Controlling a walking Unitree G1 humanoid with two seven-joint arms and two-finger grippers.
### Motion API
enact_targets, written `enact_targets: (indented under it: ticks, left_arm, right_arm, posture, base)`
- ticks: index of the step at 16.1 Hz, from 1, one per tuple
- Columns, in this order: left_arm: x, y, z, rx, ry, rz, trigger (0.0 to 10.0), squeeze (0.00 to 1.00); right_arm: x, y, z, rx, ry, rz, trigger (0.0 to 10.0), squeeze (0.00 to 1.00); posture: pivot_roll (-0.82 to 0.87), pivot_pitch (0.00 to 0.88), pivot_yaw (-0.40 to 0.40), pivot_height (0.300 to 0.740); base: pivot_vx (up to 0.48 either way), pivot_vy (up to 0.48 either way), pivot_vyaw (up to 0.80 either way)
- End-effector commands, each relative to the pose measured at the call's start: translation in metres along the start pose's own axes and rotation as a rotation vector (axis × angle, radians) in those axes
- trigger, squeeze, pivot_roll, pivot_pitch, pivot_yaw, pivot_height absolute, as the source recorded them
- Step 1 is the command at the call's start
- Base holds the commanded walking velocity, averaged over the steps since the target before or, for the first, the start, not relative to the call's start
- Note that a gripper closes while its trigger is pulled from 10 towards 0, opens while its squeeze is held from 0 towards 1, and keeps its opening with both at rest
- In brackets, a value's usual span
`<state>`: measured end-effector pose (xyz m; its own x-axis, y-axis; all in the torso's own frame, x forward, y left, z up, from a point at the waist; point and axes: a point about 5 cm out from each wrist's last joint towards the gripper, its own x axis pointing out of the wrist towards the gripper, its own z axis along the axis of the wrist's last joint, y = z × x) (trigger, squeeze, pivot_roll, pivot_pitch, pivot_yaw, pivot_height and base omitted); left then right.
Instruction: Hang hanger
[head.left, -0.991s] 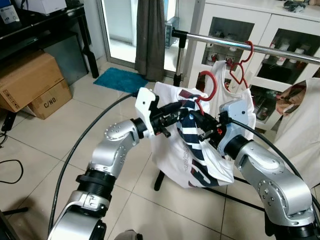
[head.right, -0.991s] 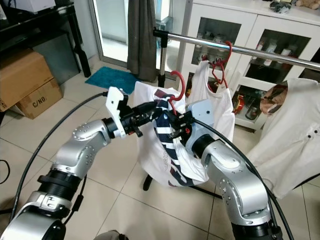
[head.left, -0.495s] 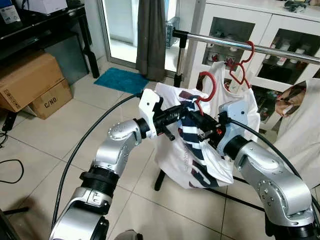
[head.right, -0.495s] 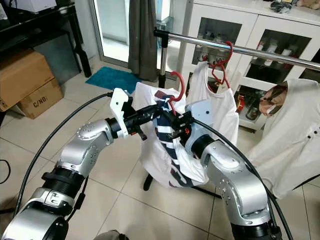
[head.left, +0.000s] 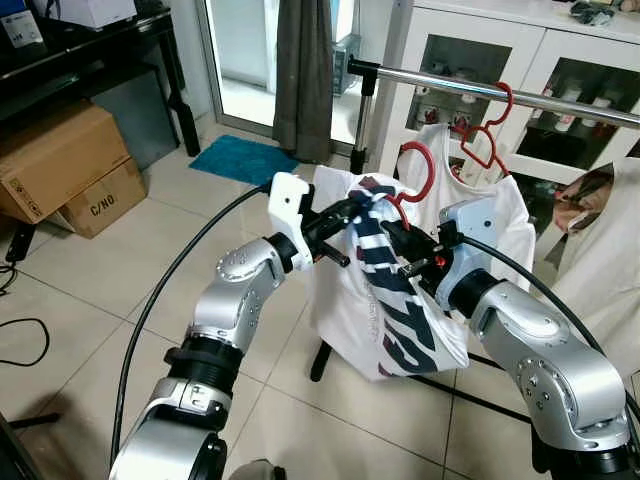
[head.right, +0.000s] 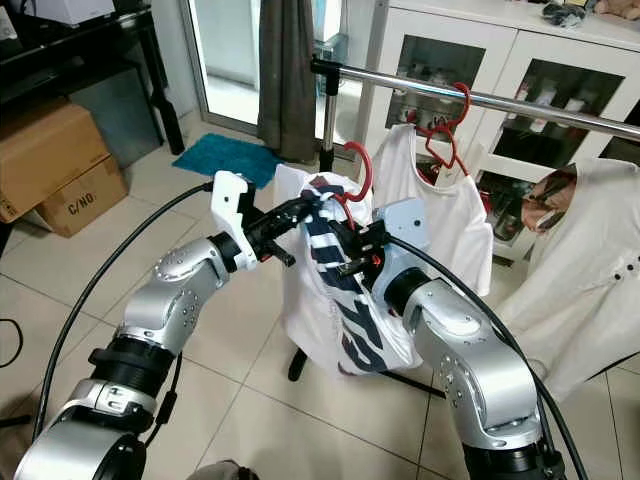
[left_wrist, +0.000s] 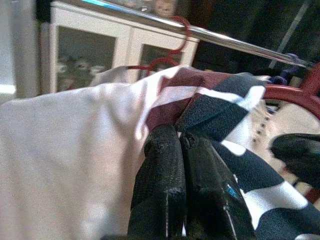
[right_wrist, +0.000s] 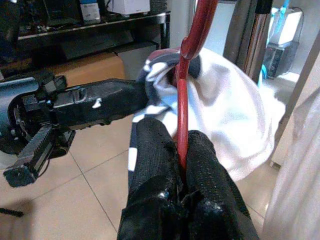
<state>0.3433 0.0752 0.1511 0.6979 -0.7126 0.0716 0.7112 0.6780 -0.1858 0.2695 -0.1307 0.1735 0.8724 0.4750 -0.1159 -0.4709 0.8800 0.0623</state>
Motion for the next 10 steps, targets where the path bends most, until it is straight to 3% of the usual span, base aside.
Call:
enact_targets:
  ticks: [1, 5, 7, 10]
  left_arm:
    - [-0.003, 0.004, -0.001, -0.033, -0.008, 0.046, 0.0, 0.0]
    - [-0.011, 0.019, 0.007, -0.105, -0.09, 0.245, 0.0, 0.0]
    - [-0.014, 0.021, 0.007, -0.109, -0.095, 0.281, 0.0, 0.0]
    - [-0.016, 0.022, 0.007, -0.103, -0.097, 0.318, 0.0, 0.0]
  right_arm:
    - [-0.003, -0.005, 0.007, -0.021, -0.02, -0.033, 10.0, 0.0]
    - [-0.009, -0.019, -0.007, -0.02, 0.061, -0.143, 10.0, 0.0]
    - [-0.013, -0.03, -0.012, -0.045, 0.101, -0.236, 10.0, 0.0]
    - [-0.014, -0.044, -0.002, -0.023, 0.04, -0.356, 10.0, 0.0]
  posture:
    - [-0.09, 0.0, -0.01, 0.71]
    - [-0.09, 0.0, -0.018, 0.71]
    - [-0.09, 0.0, -0.017, 0.71]
    - [-0.09, 0.0, -0.013, 0.71]
  base:
    - [0.0, 0.0, 0.0]
    - [0.0, 0.0, 0.0]
    - [0.0, 0.0, 0.0]
    - [0.0, 0.0, 0.0]
